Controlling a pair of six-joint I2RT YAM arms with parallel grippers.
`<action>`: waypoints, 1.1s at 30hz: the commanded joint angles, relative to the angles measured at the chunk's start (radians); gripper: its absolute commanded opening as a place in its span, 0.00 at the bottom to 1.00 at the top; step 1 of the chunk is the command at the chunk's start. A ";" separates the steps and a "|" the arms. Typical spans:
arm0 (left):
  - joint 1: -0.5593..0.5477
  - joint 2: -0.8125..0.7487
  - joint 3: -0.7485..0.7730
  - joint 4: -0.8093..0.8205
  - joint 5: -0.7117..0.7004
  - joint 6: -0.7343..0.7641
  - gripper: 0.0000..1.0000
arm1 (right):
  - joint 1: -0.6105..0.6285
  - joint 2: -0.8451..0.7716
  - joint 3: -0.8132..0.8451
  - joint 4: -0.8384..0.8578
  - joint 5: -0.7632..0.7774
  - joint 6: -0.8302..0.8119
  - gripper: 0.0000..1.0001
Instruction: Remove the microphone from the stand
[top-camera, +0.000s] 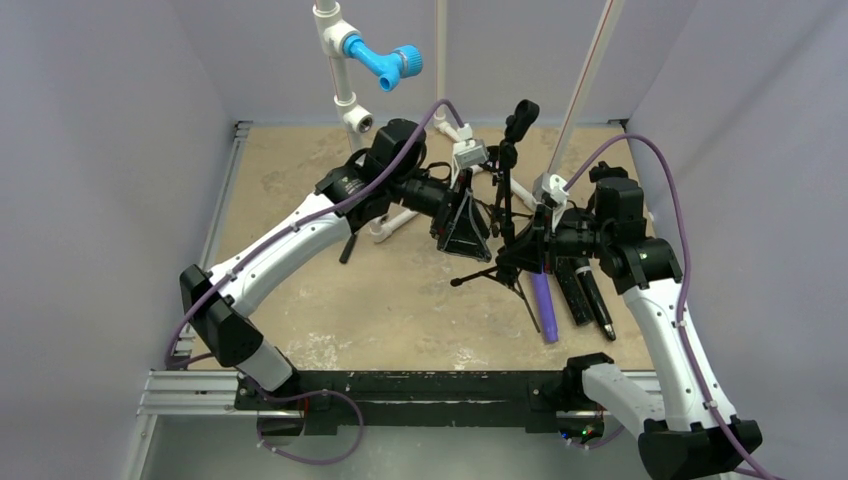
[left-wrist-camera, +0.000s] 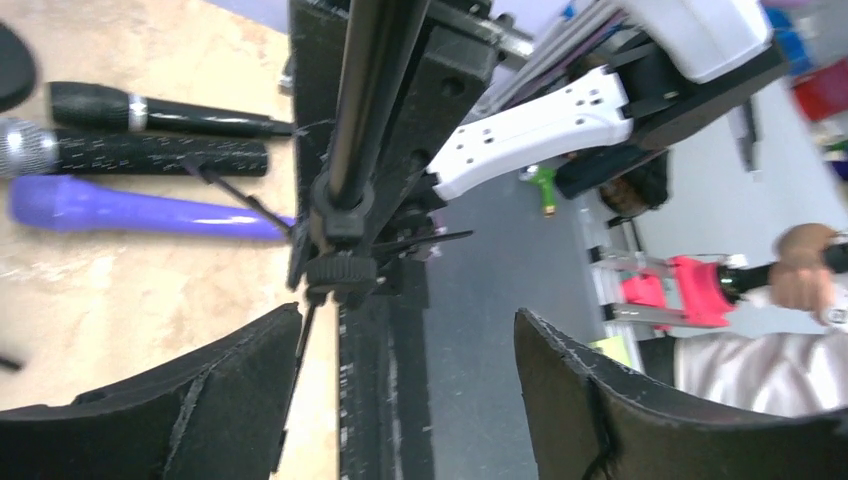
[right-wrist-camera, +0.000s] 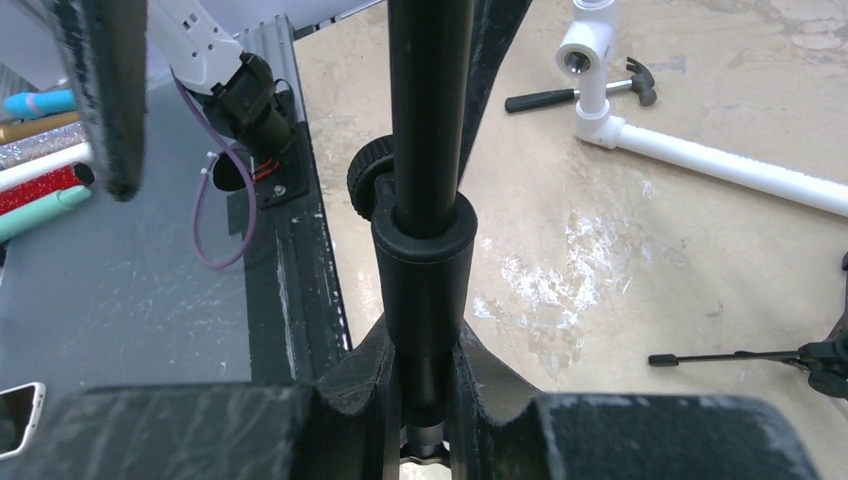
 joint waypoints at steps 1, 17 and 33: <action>0.001 -0.088 0.057 -0.121 -0.148 0.180 0.77 | -0.006 -0.021 0.011 0.039 -0.021 -0.013 0.00; -0.295 -0.096 0.209 -0.294 -0.897 0.809 0.71 | -0.018 -0.018 0.005 0.046 -0.026 -0.006 0.00; -0.365 -0.010 0.213 -0.275 -0.983 0.868 0.47 | -0.021 -0.034 -0.019 0.065 -0.025 0.002 0.00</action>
